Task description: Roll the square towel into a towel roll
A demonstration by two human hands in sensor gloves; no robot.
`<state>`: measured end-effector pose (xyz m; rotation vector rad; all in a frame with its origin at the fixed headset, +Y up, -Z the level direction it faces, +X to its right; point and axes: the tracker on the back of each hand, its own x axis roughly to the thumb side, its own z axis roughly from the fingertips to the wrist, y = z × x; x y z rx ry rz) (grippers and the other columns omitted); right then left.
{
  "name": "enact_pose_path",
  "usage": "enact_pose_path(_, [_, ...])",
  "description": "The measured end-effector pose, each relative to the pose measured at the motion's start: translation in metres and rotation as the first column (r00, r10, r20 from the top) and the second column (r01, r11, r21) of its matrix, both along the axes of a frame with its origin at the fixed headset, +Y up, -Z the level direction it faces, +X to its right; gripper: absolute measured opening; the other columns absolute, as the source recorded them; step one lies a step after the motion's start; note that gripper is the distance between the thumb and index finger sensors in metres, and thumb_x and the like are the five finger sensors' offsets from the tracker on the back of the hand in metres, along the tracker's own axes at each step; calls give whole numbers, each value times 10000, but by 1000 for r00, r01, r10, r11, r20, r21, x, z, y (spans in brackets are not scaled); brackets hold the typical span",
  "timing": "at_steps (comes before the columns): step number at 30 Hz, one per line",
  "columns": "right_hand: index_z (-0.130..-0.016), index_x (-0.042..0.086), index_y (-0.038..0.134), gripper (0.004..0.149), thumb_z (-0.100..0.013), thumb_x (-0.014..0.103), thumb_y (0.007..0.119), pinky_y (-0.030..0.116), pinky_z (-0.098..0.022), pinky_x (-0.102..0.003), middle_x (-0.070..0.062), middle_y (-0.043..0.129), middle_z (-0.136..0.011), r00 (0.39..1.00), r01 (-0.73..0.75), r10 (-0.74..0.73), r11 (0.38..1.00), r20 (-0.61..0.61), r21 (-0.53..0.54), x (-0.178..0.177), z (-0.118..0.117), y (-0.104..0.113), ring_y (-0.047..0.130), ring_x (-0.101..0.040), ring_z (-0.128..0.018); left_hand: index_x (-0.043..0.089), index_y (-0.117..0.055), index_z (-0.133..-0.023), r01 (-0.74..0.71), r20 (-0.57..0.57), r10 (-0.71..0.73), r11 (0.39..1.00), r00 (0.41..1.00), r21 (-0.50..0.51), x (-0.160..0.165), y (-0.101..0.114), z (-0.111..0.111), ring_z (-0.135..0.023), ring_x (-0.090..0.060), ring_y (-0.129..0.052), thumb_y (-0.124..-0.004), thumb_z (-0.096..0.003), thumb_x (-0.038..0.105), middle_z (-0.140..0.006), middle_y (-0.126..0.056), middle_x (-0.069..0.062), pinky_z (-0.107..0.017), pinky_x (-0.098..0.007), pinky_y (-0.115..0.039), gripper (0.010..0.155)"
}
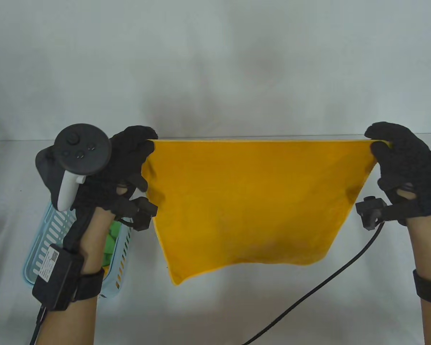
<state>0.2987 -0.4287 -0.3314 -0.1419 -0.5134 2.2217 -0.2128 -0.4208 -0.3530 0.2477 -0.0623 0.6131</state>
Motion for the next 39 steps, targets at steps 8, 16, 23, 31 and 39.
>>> enact_pose_path(8, [-727,381,841,372,-365,304,799,717,-578,-528,42,908,-696,976,-20,72,968,204,-249,-17,-84,-67,914,-250,-646,401,-863,-778,84,-150,-112,980,982,-179,8,-59,-65,-773,-218,-963,-746,-394,358,-850,-902,80,-679,-543,-704,404])
enact_pose_path(16, [-735,394,826,371,-375,313,792,680,-613,-532,43,816,-862,964,183,-169,982,203,-49,-7,-66,-30,849,-277,-771,396,-851,-796,-10,-84,6,999,996,-47,8,-12,-43,-833,-219,-929,-748,-404,366,-913,-869,78,-703,-553,-680,406])
enact_pose_path(23, [-735,383,827,370,-376,307,789,686,-613,-544,49,842,-863,987,45,-9,974,158,-222,0,-48,-74,863,-295,-786,359,-865,-797,17,-40,-25,982,999,-189,13,-74,-31,-812,-234,-964,-759,-405,353,-909,-905,52,-683,-556,-704,406])
enact_pose_path(31, [-741,367,823,368,-380,300,785,688,-608,-548,41,856,-858,996,63,-38,947,83,-315,11,-28,-133,871,-305,-777,345,-866,-800,31,-13,-36,959,999,-281,19,-128,-14,-782,-239,-986,-760,-407,350,-884,-929,41,-667,-547,-721,407])
enact_pose_path(39, [-737,348,833,368,-376,290,791,722,-574,-547,19,940,-762,994,14,-62,884,-86,-468,25,0,-189,932,-302,-707,326,-878,-795,184,150,-132,890,980,-417,21,-183,8,-734,-240,-1016,-768,-403,347,-839,-965,33,-648,-537,-741,408])
